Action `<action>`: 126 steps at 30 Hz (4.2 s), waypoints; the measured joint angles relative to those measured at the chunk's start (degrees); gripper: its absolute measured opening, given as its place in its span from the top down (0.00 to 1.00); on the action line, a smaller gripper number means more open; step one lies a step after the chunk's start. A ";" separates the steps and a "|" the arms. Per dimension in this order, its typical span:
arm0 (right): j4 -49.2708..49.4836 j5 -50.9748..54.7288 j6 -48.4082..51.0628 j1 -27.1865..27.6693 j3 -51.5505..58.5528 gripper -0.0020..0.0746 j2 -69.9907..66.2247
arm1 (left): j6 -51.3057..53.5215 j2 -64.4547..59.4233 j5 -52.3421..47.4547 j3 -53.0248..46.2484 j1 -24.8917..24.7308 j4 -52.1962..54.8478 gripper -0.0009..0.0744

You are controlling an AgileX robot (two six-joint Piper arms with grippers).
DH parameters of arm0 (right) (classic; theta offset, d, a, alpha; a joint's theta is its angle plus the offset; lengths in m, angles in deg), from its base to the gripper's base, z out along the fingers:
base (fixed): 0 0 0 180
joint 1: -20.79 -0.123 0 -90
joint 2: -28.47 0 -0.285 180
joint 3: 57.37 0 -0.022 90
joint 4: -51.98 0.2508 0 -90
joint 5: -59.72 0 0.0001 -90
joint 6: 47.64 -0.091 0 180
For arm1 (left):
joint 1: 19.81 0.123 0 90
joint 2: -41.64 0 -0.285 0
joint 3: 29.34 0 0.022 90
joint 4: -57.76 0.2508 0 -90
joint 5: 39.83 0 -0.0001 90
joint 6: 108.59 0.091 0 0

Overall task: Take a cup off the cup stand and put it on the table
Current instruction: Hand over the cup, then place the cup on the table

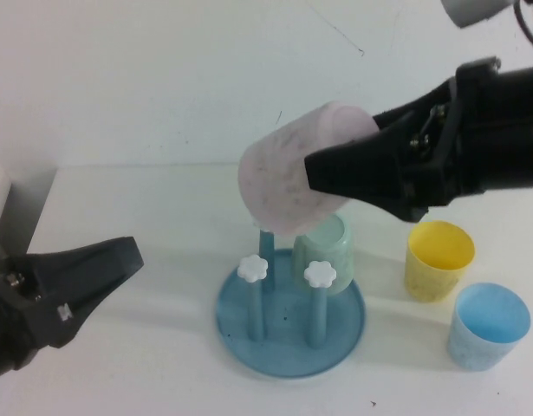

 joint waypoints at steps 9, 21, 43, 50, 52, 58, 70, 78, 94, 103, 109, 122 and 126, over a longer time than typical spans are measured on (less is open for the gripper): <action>42.71 -12.08 29.00 0.00 27.30 0.22 11.49 | -4.47 -0.25 -2.92 0.00 0.00 -3.66 0.89; 45.86 -4.35 27.78 0.00 35.50 0.22 16.33 | -2.01 -9.59 -20.80 0.00 0.00 -14.81 0.09; 45.95 6.82 25.14 0.00 24.42 0.22 8.63 | 5.97 -11.16 -25.93 0.00 0.00 -21.29 0.27; 45.95 9.16 25.14 0.00 22.62 0.22 4.96 | 8.09 -11.16 -25.93 0.00 0.00 -21.34 0.54; 45.95 9.26 25.14 0.00 22.49 0.22 4.13 | 8.74 -11.16 -25.93 0.00 0.00 -21.34 0.65; 46.07 9.93 26.29 0.00 22.10 0.26 2.91 | 8.91 -11.30 -25.70 0.00 0.00 -21.50 0.89; 45.70 9.03 25.79 0.73 21.10 0.08 2.29 | 9.01 -11.30 -27.74 1.37 0.00 -21.43 0.98; 45.70 15.02 26.20 6.15 18.87 0.10 2.29 | -1.54 -11.30 -27.40 14.04 0.00 1.33 0.98; 12.41 25.41 23.40 8.83 18.46 0.96 7.01 | -17.27 -31.05 -26.88 32.22 0.00 37.54 0.98; -31.13 25.46 -3.49 8.83 18.46 0.97 19.64 | -21.85 -51.11 -23.13 42.35 -4.75 50.52 0.98; -42.70 26.51 -13.42 8.83 18.46 0.97 27.44 | -24.43 -61.35 -20.31 46.00 -10.30 58.10 0.98; -46.87 27.10 -17.60 8.93 24.03 0.97 34.82 | -29.22 -68.17 -18.44 46.57 -14.44 64.02 0.94; -47.13 25.77 -17.71 8.93 25.52 0.97 34.82 | -30.15 -68.05 -18.66 46.57 -14.44 64.69 0.76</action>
